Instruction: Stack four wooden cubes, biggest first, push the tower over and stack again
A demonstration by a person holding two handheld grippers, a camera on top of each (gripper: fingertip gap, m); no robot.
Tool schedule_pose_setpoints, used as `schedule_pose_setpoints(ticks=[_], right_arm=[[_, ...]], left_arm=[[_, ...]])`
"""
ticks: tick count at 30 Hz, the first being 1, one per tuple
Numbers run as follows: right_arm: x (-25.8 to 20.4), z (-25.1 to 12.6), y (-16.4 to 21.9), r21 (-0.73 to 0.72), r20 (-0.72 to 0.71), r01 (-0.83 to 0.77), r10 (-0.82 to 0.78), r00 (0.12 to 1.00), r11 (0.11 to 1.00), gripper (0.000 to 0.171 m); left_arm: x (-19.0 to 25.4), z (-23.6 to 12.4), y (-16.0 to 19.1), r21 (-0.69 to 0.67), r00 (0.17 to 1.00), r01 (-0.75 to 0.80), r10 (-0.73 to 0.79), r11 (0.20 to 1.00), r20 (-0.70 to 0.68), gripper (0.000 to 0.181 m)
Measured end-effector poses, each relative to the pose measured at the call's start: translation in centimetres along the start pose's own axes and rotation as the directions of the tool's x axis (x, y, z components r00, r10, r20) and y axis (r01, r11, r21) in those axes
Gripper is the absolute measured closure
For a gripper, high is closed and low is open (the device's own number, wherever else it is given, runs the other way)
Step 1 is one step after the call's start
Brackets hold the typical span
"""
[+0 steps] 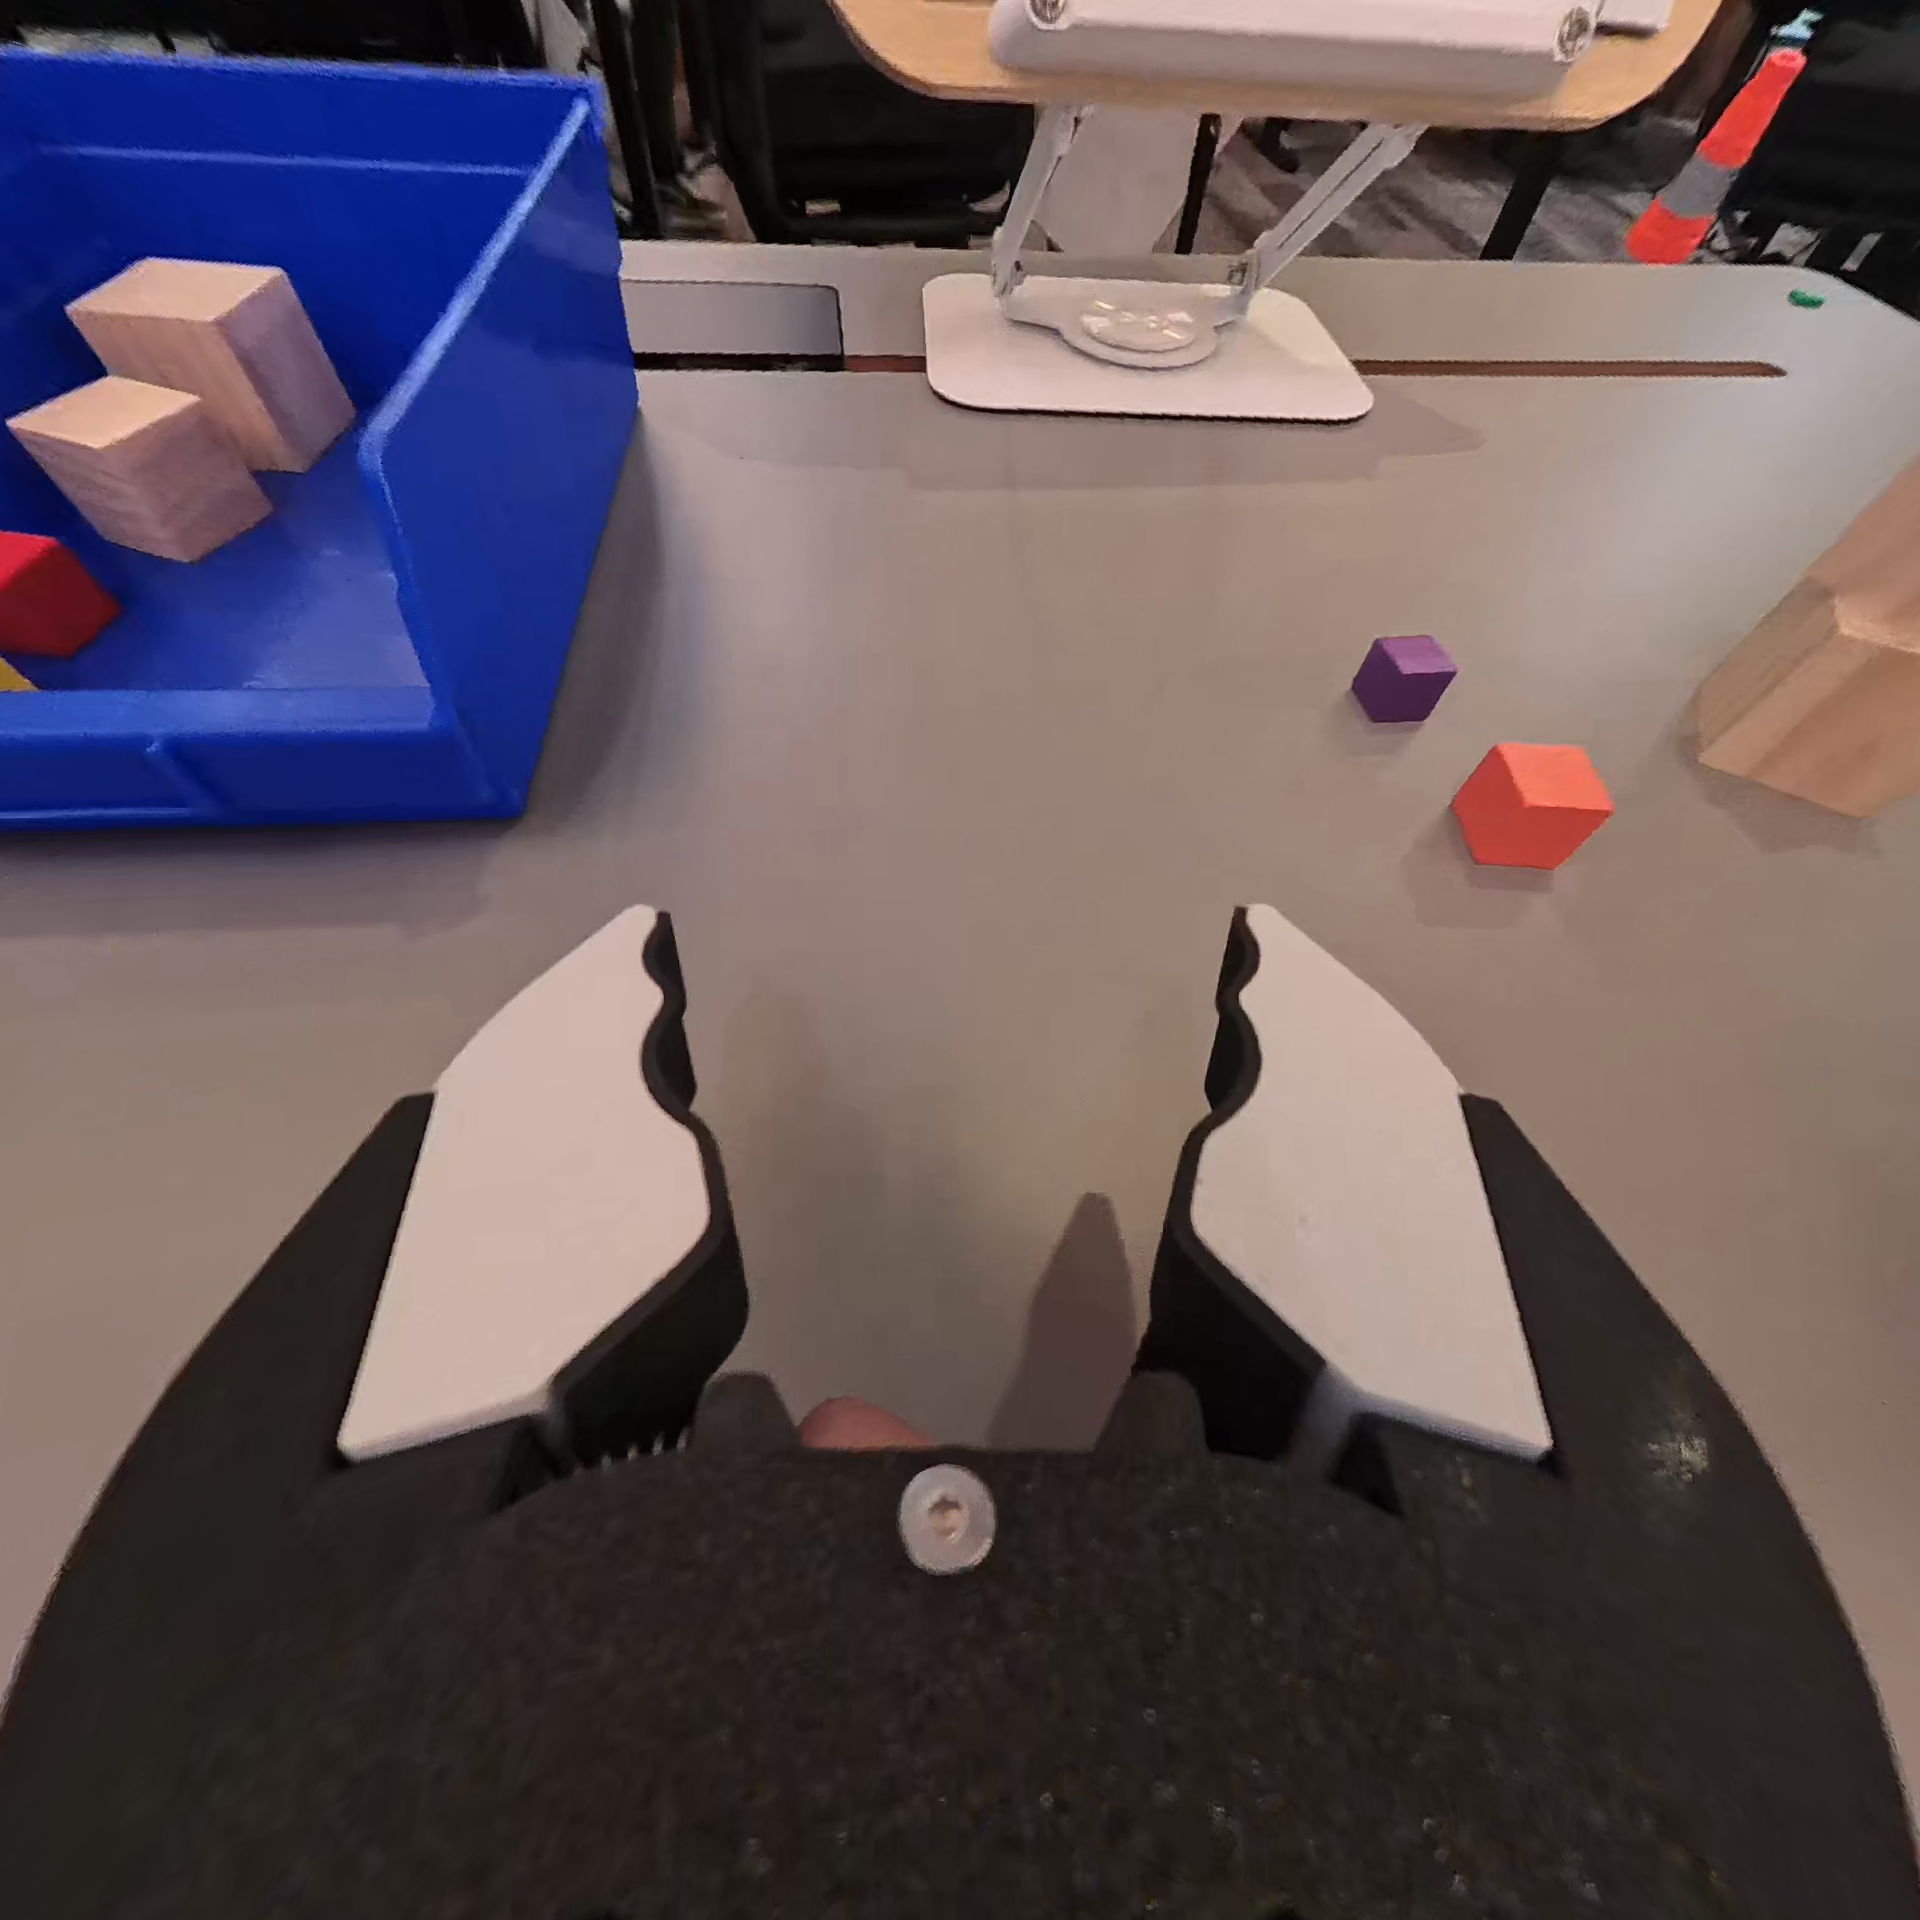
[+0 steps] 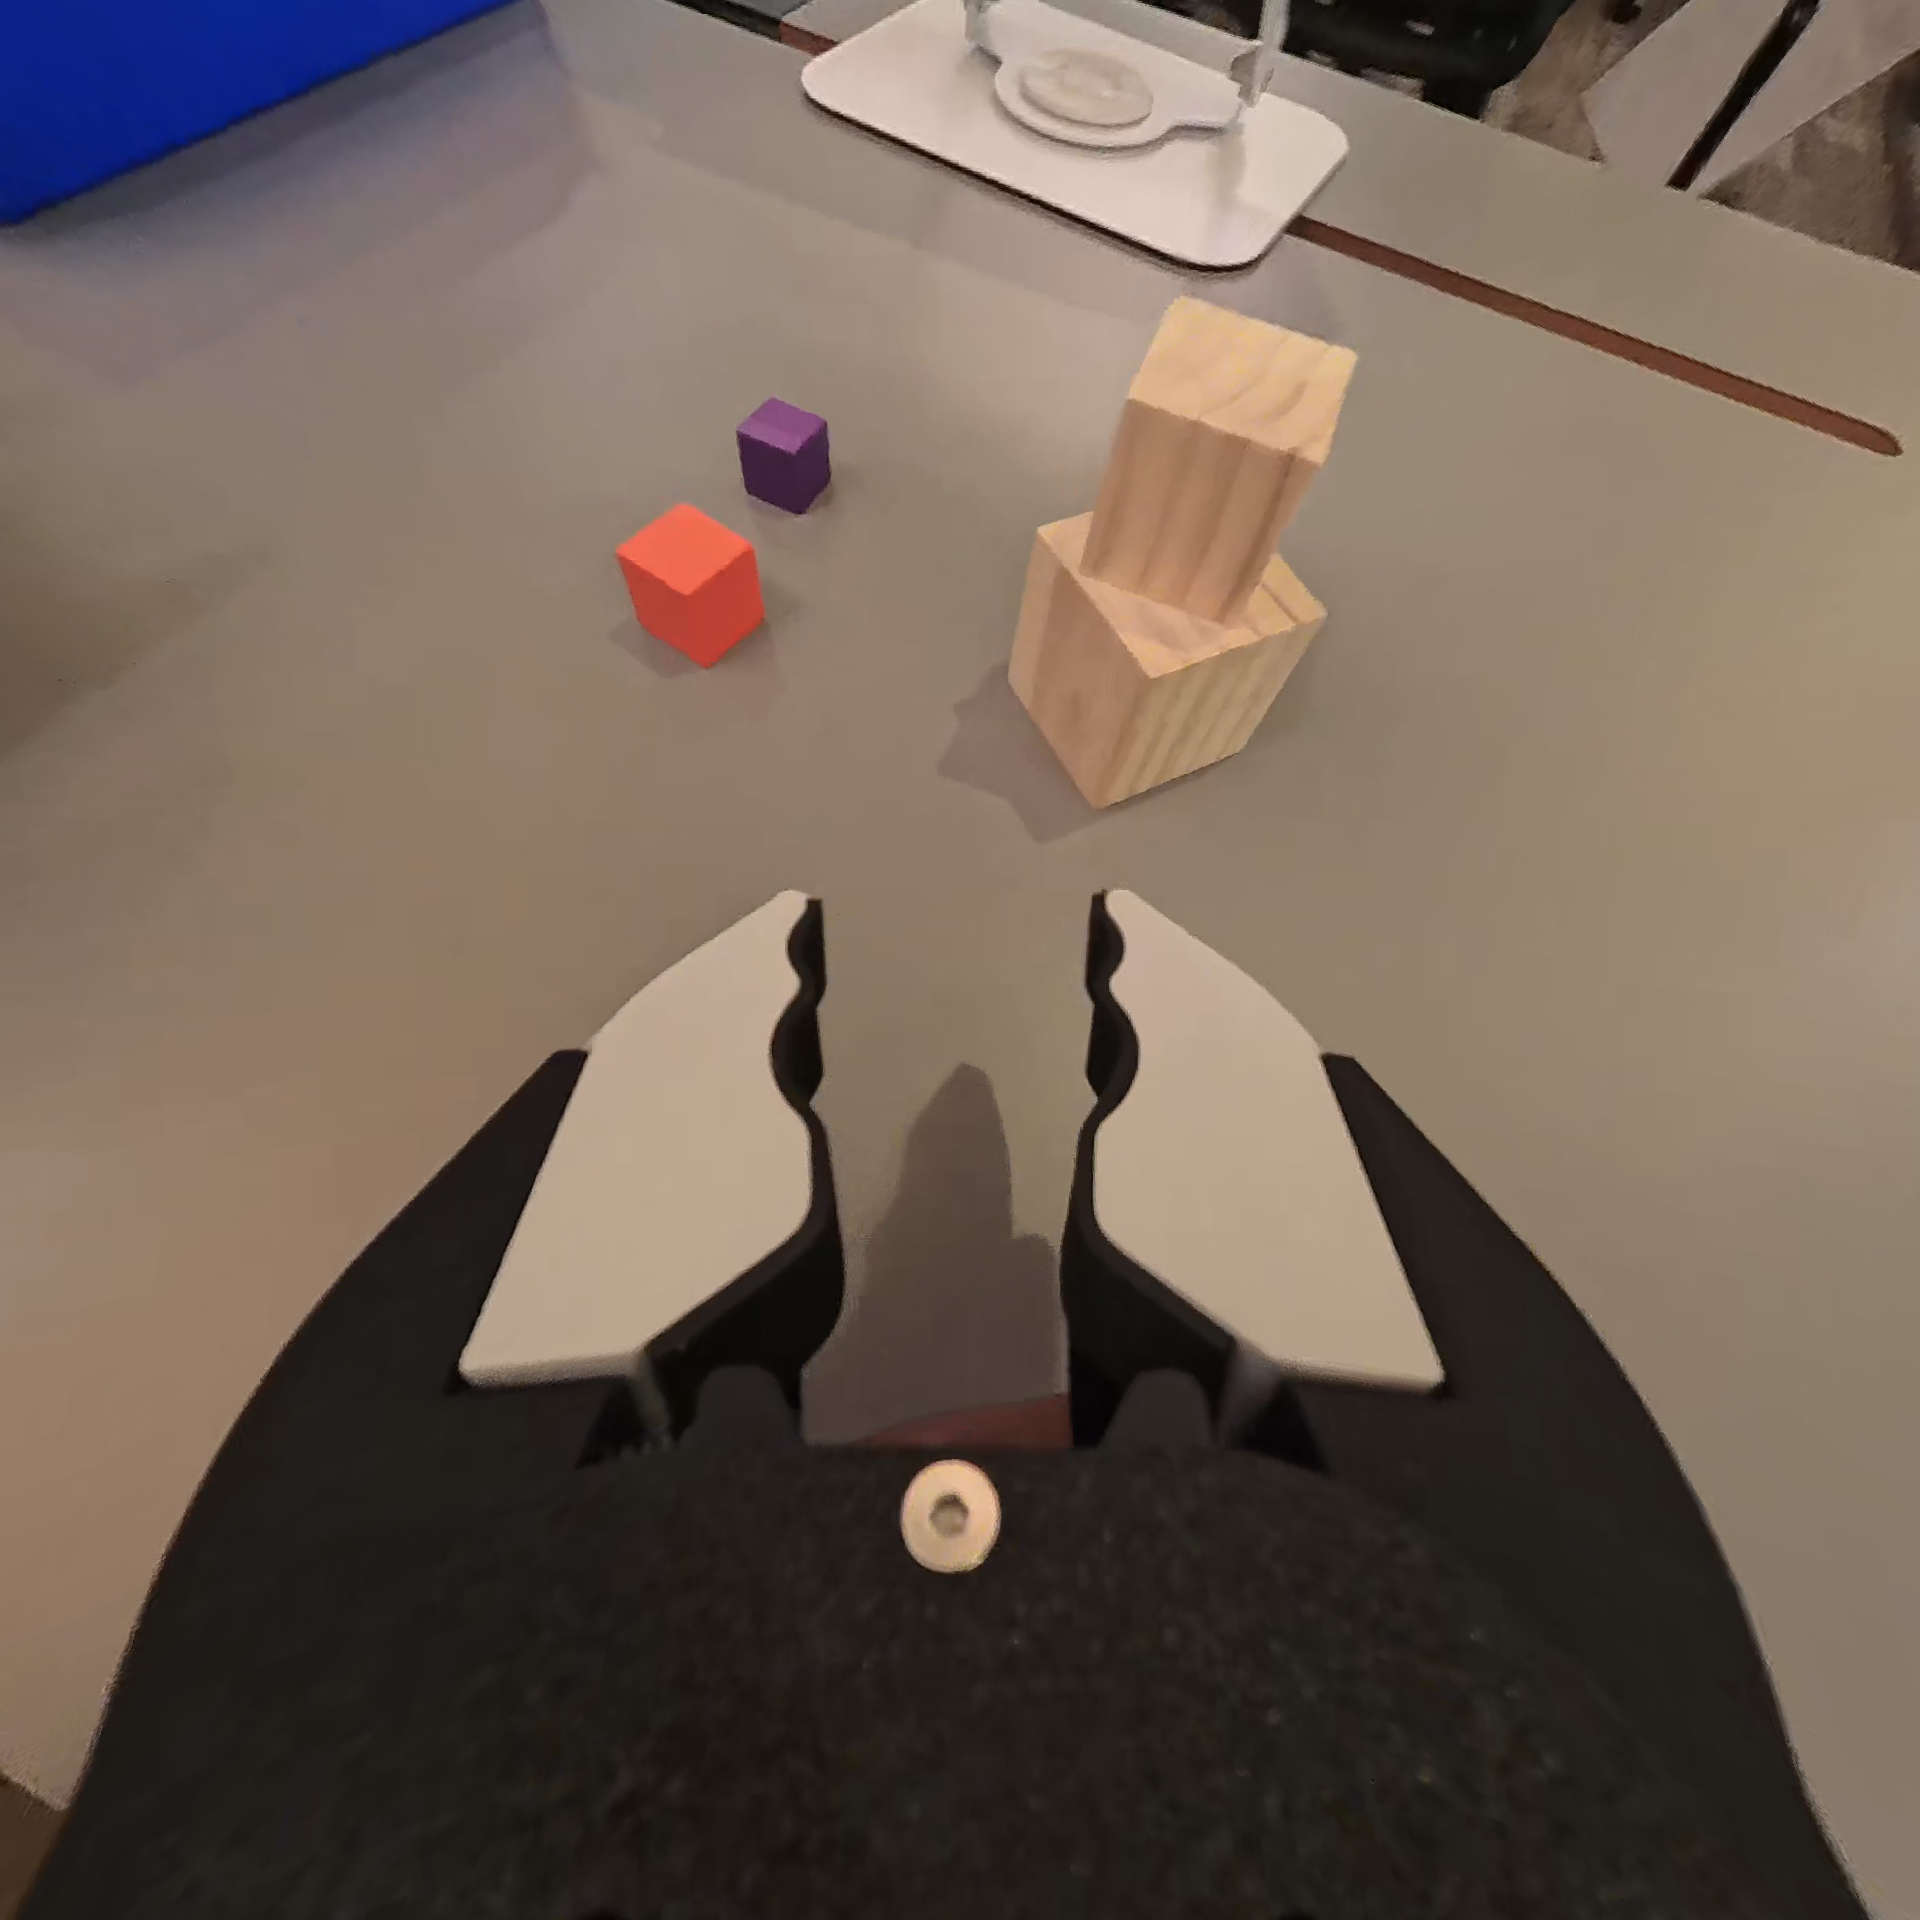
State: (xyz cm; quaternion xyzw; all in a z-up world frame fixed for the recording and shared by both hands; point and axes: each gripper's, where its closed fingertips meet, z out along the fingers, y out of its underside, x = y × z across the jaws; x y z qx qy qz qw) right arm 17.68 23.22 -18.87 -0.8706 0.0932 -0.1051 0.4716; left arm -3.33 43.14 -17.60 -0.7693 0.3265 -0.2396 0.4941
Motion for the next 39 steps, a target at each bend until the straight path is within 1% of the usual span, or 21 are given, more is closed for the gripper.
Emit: schedule_pose_setpoints(ticks=[3, 6, 11, 17, 21, 27, 35, 39], right_arm=[[0.0, 0.1, 0.1, 0.005, -0.029, -0.033, 0.033, 0.999, 0.999, 0.113], [0.5, 0.0, -0.2, 0.026, -0.068, -0.049, 0.051, 0.996, 0.998, 0.106], [1.2, -0.3, -0.5, 0.045, -0.106, -0.064, 0.068, 0.992, 0.997, 0.101], [1.7, -0.8, 0.0, 0.065, -0.118, -0.105, 0.112, 0.987, 0.992, 0.101], [1.9, -1.1, 0.0, 0.079, -0.104, -0.129, 0.137, 0.985, 0.988, 0.102], [2.0, -1.2, -0.1, 0.071, -0.112, -0.111, 0.118, 0.987, 0.991, 0.101], [2.0, -0.8, 0.7, 0.038, -0.125, -0.093, 0.097, 0.987, 0.995, 0.101], [1.8, -0.1, 0.9, 0.015, -0.116, -0.072, 0.073, 0.991, 0.997, 0.101]], left_arm=[[0.4, 0.0, 0.9, -0.045, 1.000, 0.003, -0.004, 0.999, -0.029, 0.083], [0.6, -0.3, 0.7, -0.026, 0.999, -0.012, 0.011, 1.000, -0.030, 0.087], [1.2, -0.2, 0.9, -0.031, 0.999, -0.038, 0.037, 0.999, -0.037, 0.087], [1.3, -0.8, 0.3, 0.023, 0.998, -0.052, 0.052, 0.998, -0.038, 0.087], [1.4, -1.0, 0.1, 0.040, 0.997, -0.060, 0.061, 0.997, -0.036, 0.090], [1.9, -0.9, 0.1, 0.040, 0.995, -0.096, 0.097, 0.995, -0.037, 0.093], [1.9, -1.1, 0.2, 0.031, 0.994, -0.098, 0.099, 0.995, -0.050, 0.095], [2.4, -1.2, 0.2, 0.034, 0.991, -0.097, 0.100, 0.995, -0.089, 0.100]])
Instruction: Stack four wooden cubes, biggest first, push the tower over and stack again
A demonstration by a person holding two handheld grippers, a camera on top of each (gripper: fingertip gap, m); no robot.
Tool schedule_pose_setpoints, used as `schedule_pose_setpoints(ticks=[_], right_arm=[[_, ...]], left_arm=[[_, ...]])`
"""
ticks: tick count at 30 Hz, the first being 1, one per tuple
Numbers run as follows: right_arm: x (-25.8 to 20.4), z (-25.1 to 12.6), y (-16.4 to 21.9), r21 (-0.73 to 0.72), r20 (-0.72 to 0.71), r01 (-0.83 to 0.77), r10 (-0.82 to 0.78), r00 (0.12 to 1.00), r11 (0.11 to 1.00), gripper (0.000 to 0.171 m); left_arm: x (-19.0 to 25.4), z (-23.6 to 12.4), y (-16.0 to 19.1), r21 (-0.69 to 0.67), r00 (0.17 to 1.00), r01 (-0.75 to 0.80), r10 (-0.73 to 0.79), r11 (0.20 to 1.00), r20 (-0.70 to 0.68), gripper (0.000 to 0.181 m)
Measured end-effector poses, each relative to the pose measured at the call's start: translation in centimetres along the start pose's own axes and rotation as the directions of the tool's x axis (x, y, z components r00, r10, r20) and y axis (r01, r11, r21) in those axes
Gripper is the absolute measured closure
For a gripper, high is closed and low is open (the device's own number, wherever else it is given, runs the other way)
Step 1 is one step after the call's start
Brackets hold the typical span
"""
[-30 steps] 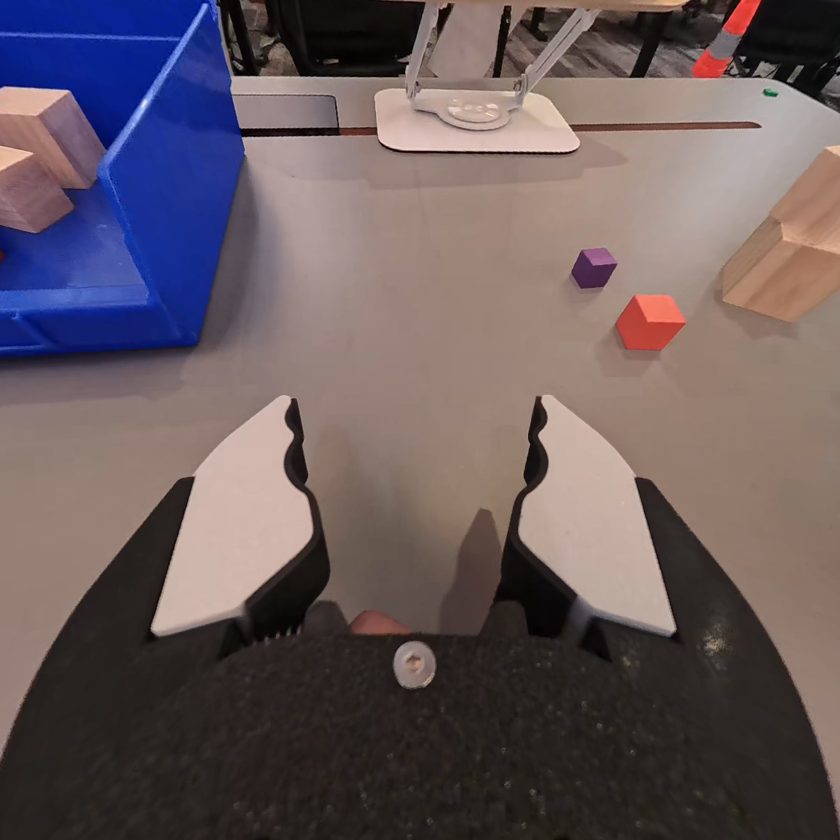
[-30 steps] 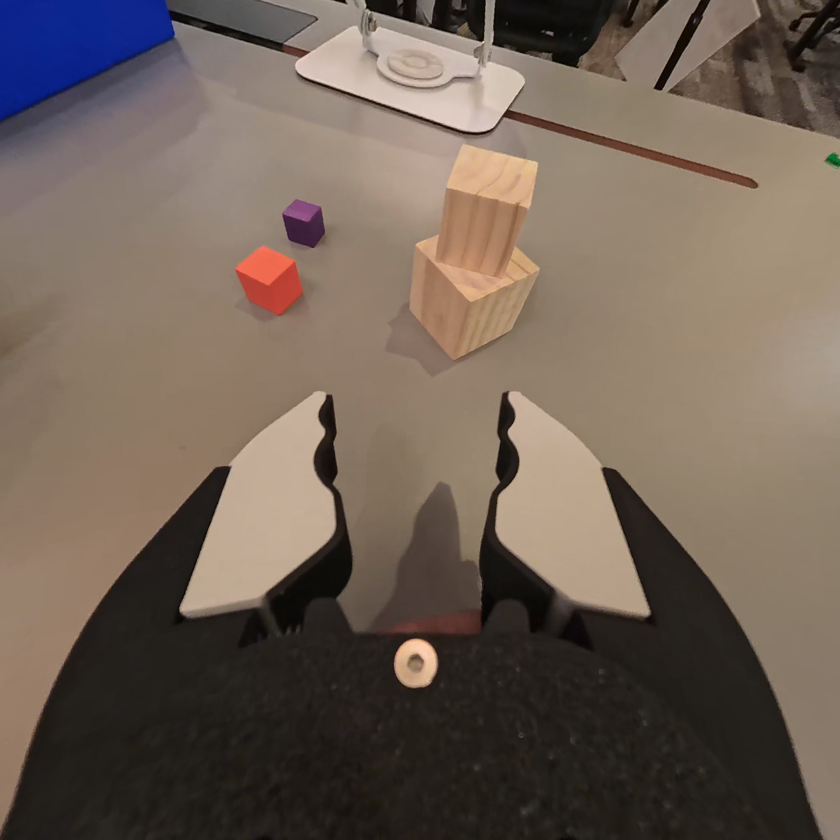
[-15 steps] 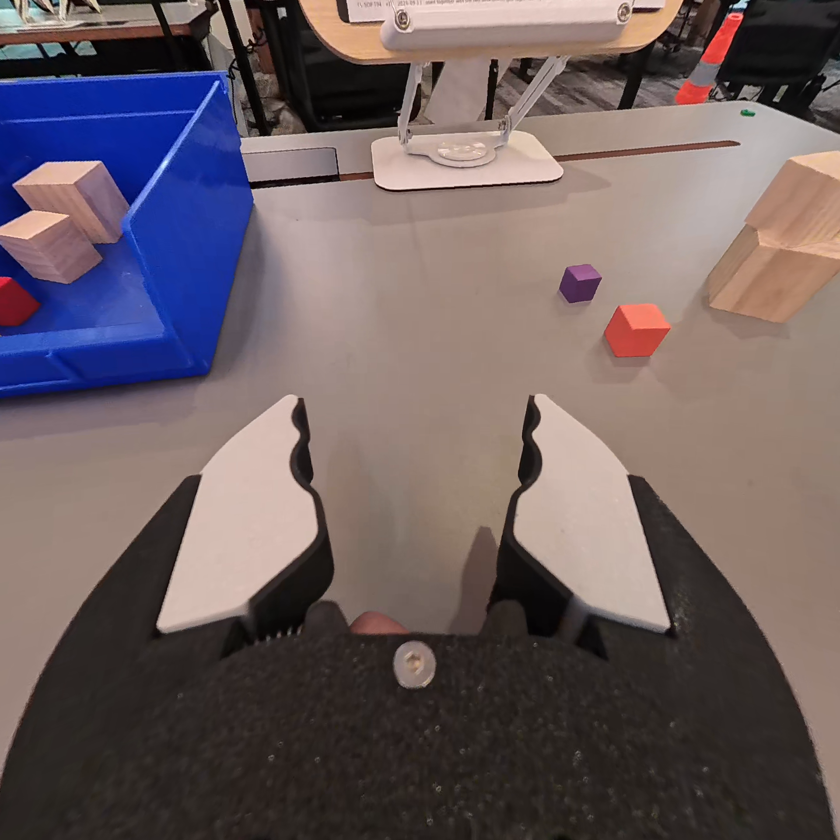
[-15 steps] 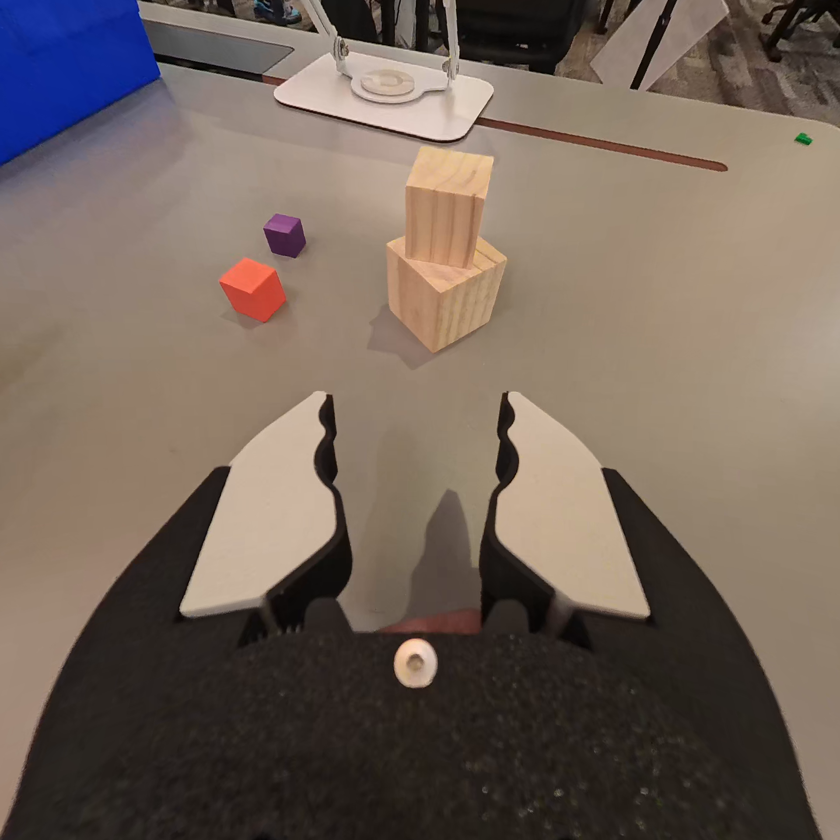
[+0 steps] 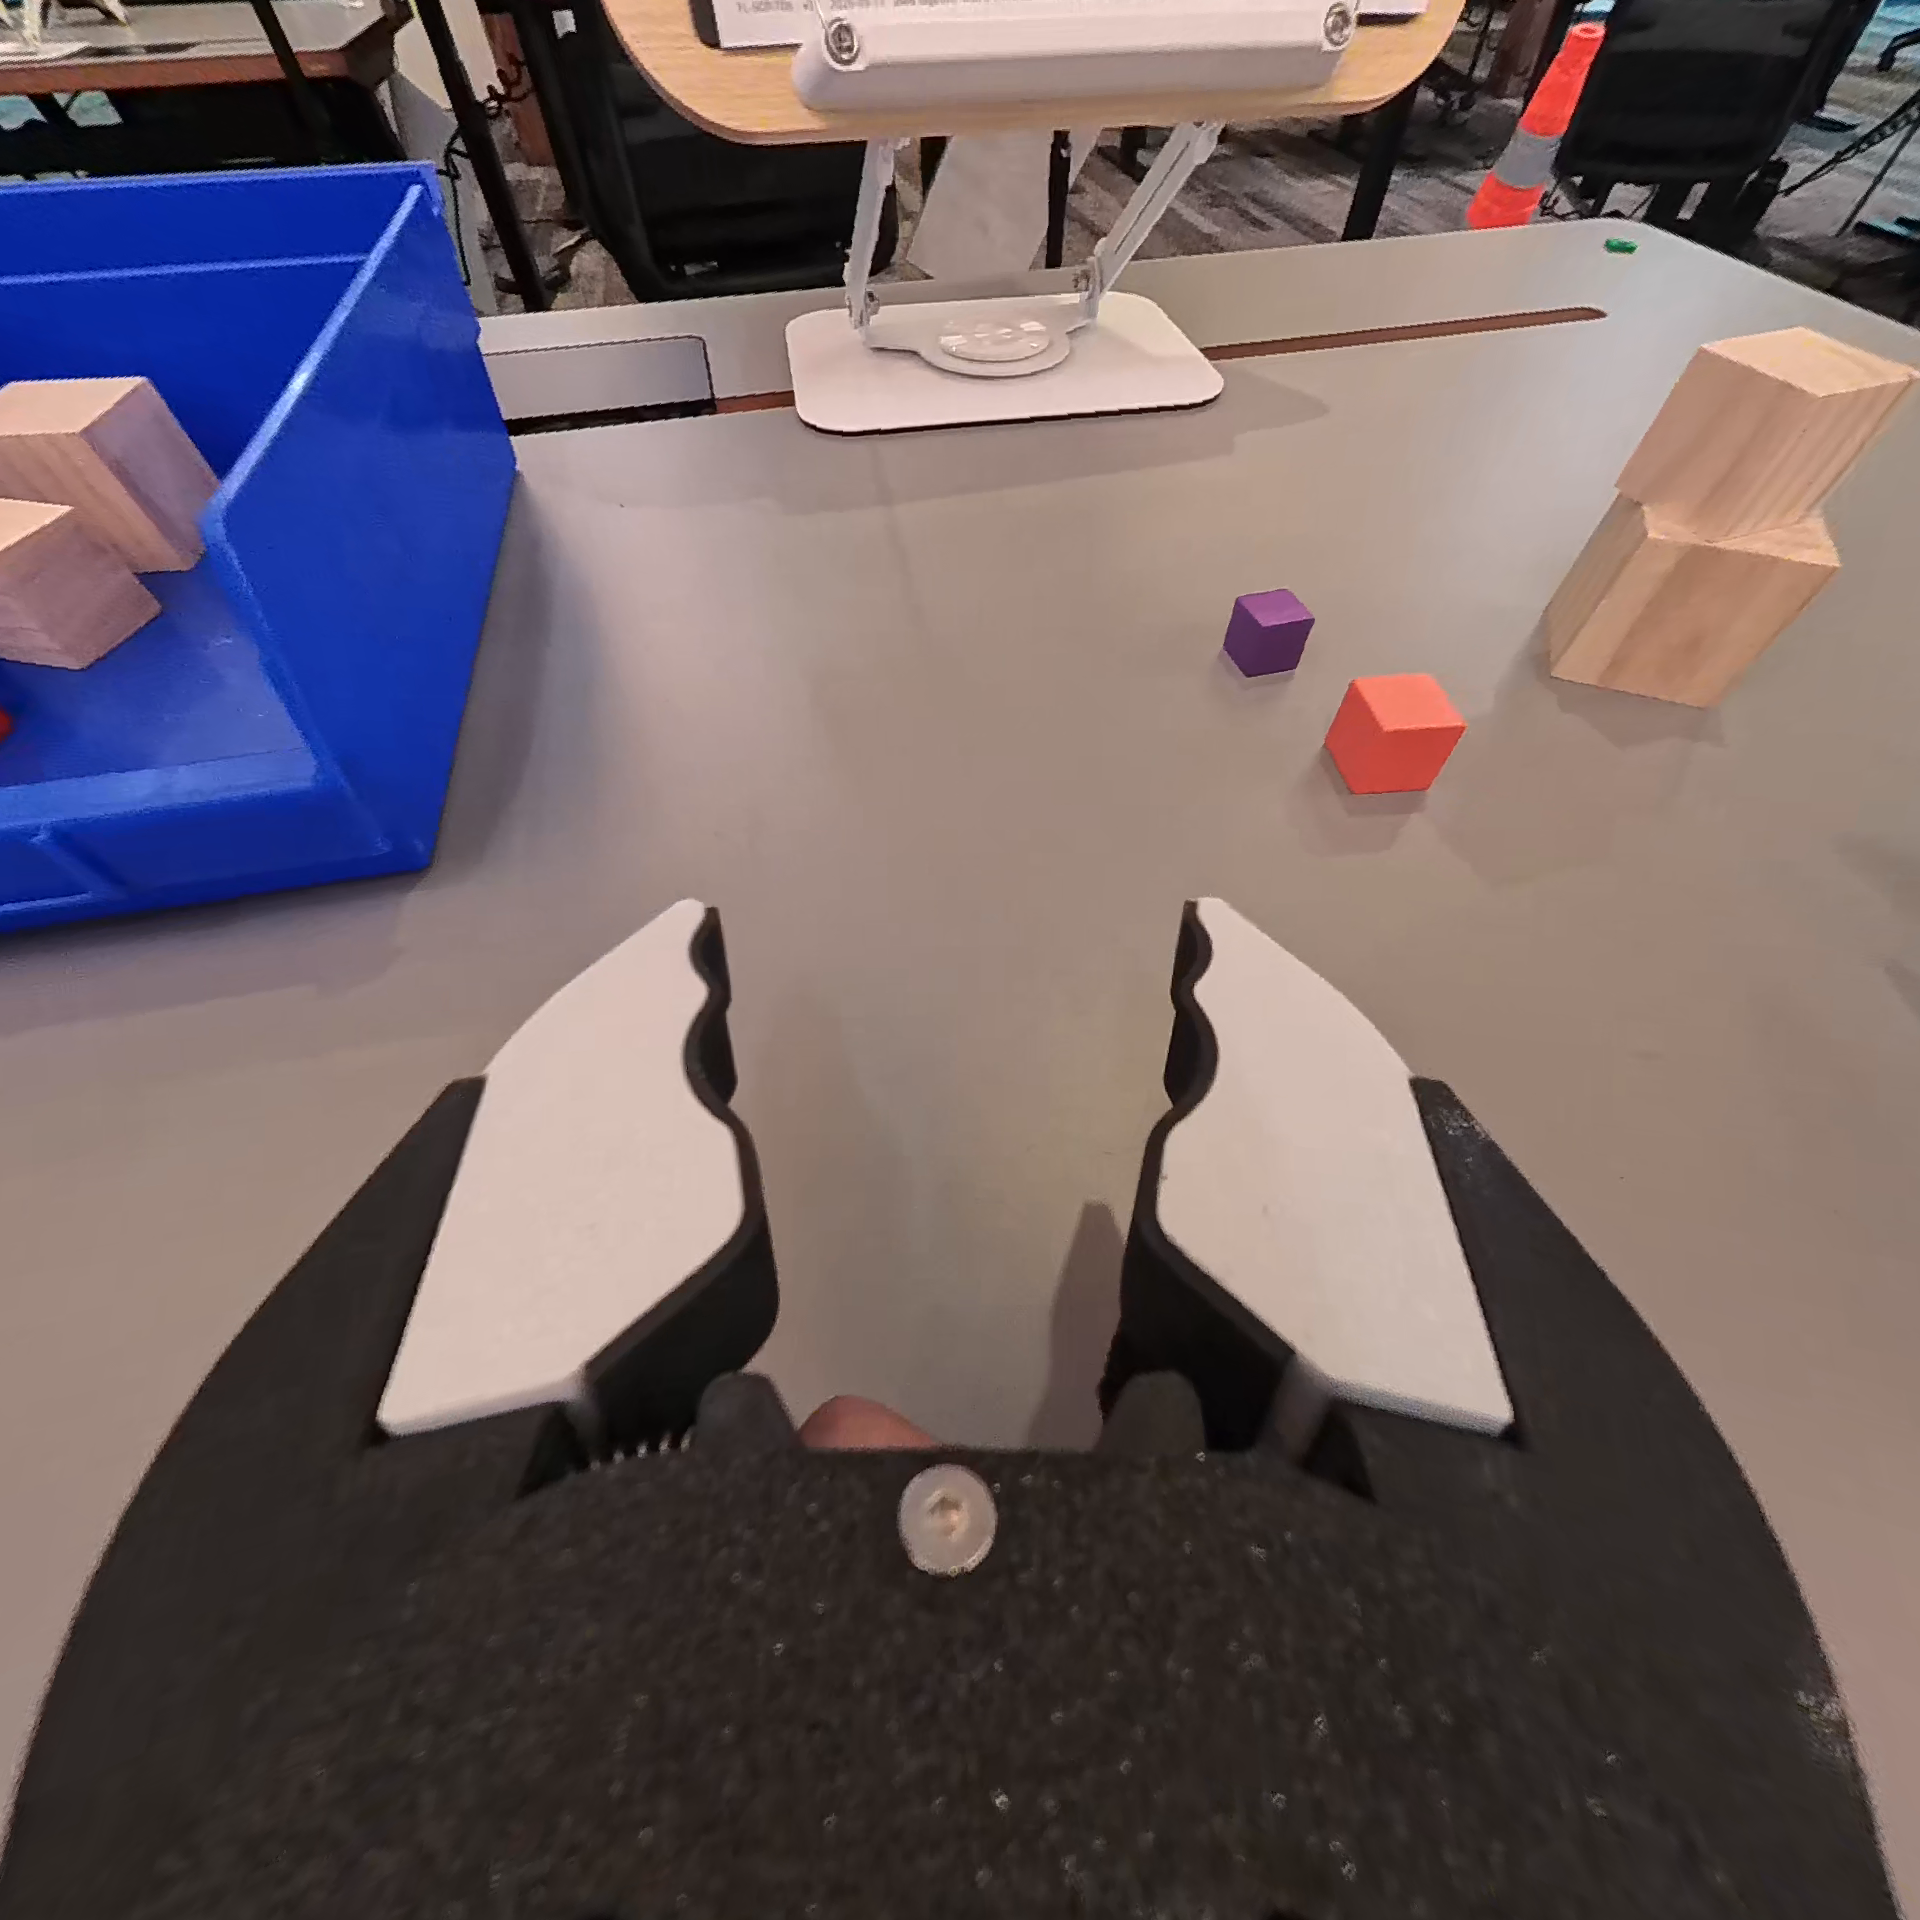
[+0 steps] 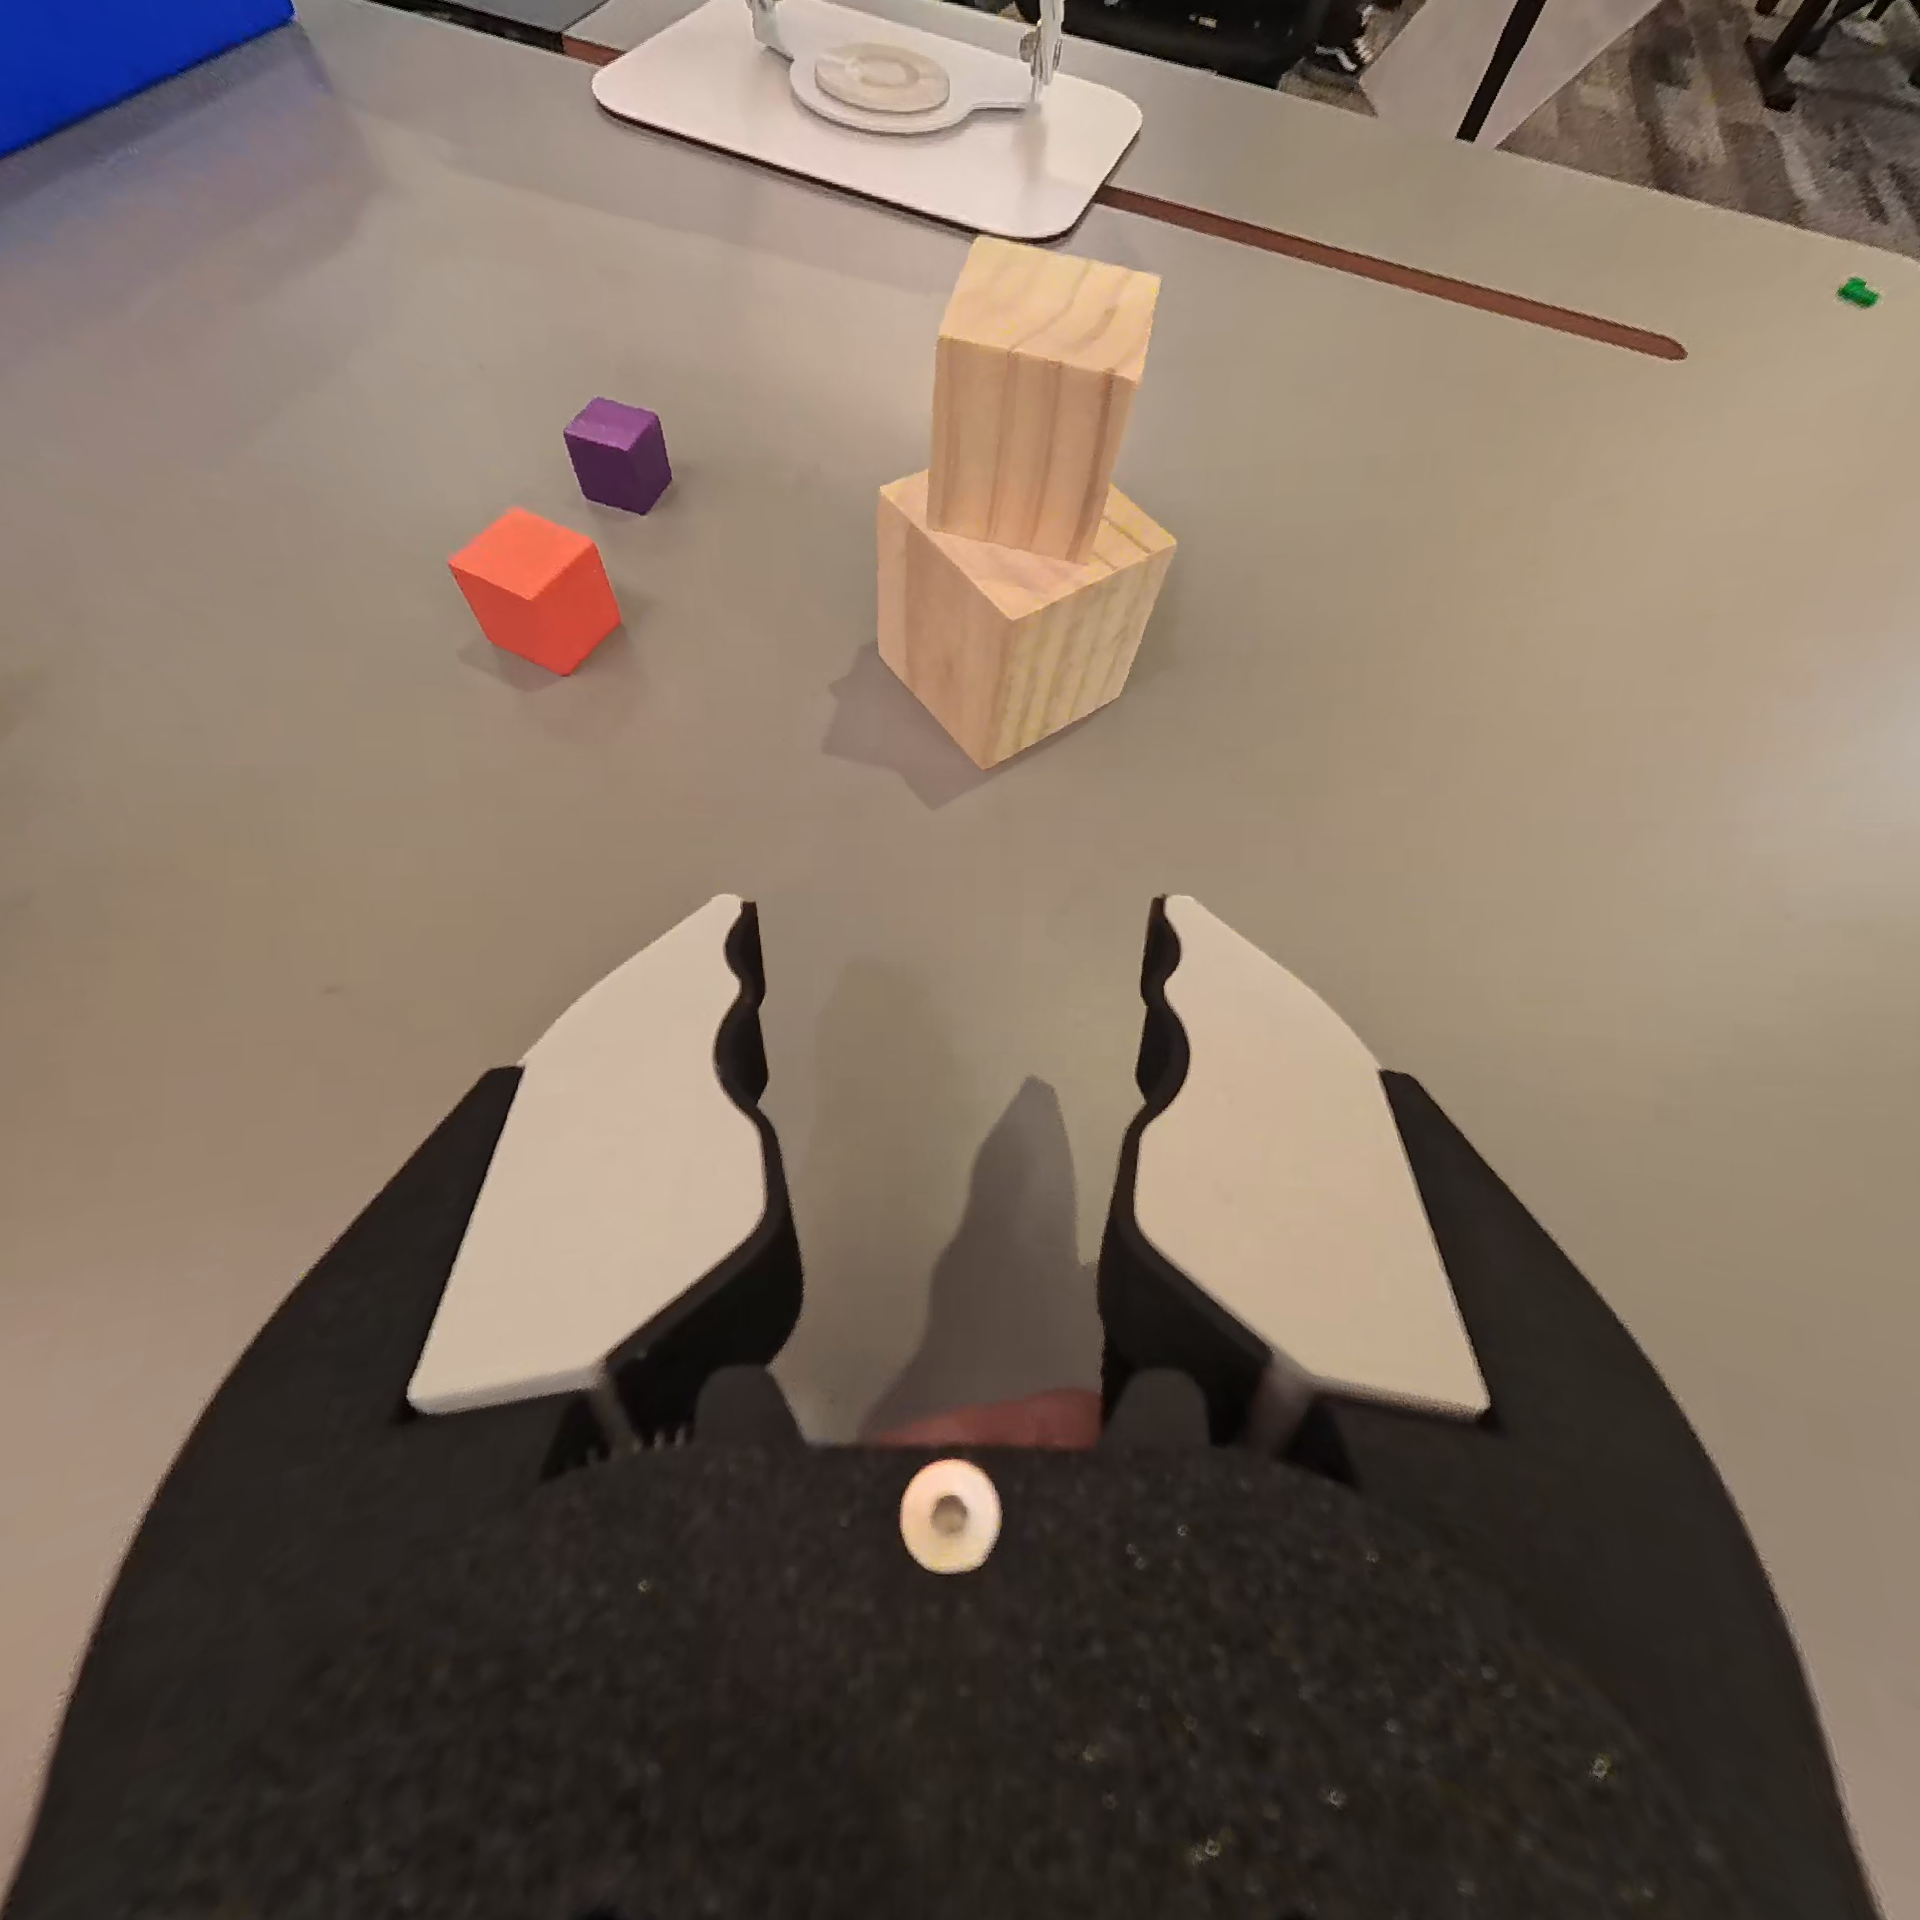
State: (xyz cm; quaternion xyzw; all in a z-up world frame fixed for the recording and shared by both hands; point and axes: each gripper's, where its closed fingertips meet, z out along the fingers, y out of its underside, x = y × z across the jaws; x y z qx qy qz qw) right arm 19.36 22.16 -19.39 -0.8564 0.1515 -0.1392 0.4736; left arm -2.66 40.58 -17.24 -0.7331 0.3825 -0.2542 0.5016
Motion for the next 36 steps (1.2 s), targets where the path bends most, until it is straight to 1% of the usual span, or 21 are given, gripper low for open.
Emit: schedule_pose_setpoints(ticks=[4, 9, 13, 16, 17, 19, 23, 26, 28, 30, 32, 36], right_arm=[[0.4, 1.5, -1.0, -0.016, 0.029, 0.097, -0.096, 0.995, 0.995, 0.101], [1.9, 5.0, -3.7, -0.060, 0.037, 0.183, -0.181, 0.983, 0.981, 0.099], [2.3, 7.7, -5.9, -0.067, 0.047, 0.180, -0.177, 0.983, 0.981, 0.099], [2.2, 9.2, -6.5, -0.081, 0.056, 0.167, -0.163, 0.985, 0.983, 0.098], [2.0, 9.5, -6.6, -0.081, 0.065, 0.159, -0.154, 0.986, 0.984, 0.101], [1.8, 9.9, -6.9, -0.074, 0.072, 0.151, -0.145, 0.987, 0.986, 0.114], [2.1, 9.7, -7.6, -0.033, 0.065, 0.172, -0.170, 0.983, 0.985, 0.115], [2.3, 8.7, -8.7, 0.031, 0.109, 0.189, -0.191, 0.975, 0.981, 0.115], [2.2, 7.8, -9.5, 0.085, 0.160, 0.234, -0.245, 0.956, 0.968, 0.116], [2.9, 7.5, -9.5, 0.093, 0.190, 0.308, -0.320, 0.928, 0.947, 0.116], [3.1, 7.3, -9.4, 0.124, 0.256, 0.357, -0.378, 0.890, 0.926, 0.116], [2.2, 7.1, -8.8, 0.195, 0.458, 0.346, -0.398, 0.795, 0.918, 0.116]], left_arm=[[-0.2, 0.0, 0.1, -0.003, 0.999, -0.031, 0.031, 1.000, 0.013, 0.100], [-0.4, 0.2, 0.2, -0.014, 1.000, -0.008, 0.008, 1.000, -0.002, 0.101], [-0.4, 0.3, 0.2, -0.023, 1.000, 0.017, -0.017, 1.000, -0.025, 0.101], [-0.3, 0.5, 0.2, -0.025, 0.999, 0.016, -0.017, 1.000, -0.033, 0.101], [-0.3, 0.5, 0.2, -0.026, 0.999, 0.015, -0.016, 1.000, -0.035, 0.101], [-0.4, 0.5, 0.2, -0.026, 0.999, 0.015, -0.016, 1.000, -0.037, 0.101], [-0.3, 0.6, 0.2, -0.030, 0.998, 0.024, -0.025, 0.999, -0.051, 0.102], [-0.2, 0.6, 0.3, -0.032, 0.998, 0.027, -0.029, 0.999, -0.061, 0.103], [-0.2, 0.6, 0.3, -0.033, 0.997, 0.027, -0.030, 0.999, -0.065, 0.103], [-0.1, 0.6, 0.3, -0.034, 0.997, 0.026, -0.028, 0.999, -0.067, 0.103], [-0.1, 0.5, 0.4, -0.037, 0.997, 0.023, -0.025, 0.999, -0.070, 0.104], [0.1, 0.6, 0.4, -0.041, 0.997, 0.010, -0.013, 0.999, -0.070, 0.104]])
